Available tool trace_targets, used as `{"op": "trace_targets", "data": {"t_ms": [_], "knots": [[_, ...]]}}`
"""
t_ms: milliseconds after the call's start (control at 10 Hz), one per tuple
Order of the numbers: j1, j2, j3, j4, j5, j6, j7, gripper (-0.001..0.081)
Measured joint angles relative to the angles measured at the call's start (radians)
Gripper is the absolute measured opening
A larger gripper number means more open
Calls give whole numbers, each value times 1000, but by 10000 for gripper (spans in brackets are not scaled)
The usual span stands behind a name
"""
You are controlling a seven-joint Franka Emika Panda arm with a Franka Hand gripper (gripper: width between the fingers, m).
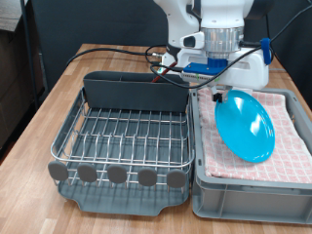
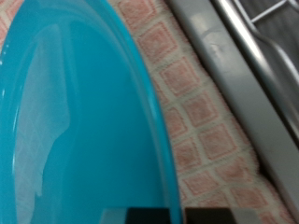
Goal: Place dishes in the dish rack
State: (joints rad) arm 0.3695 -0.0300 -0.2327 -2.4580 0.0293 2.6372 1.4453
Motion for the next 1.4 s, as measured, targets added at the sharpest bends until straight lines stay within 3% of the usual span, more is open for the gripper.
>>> {"op": "trace_targets", "data": {"t_ms": [300,500,600,800,900,1100,1400], "knots": [[-24,-84,-1,3,-221,-100,142,23],[-41,-150,-2,18,-304,-234,142,23],[-46,-179,-10,27,-309,-291,109,23],[-54,-228,-42,12,-250,-269,147,23],[-52,-226,-40,12,-263,-277,136,23],[-67,-225,-37,17,-432,-288,102,23],[-112,-232,-83,56,-591,-353,-115,23]]}}
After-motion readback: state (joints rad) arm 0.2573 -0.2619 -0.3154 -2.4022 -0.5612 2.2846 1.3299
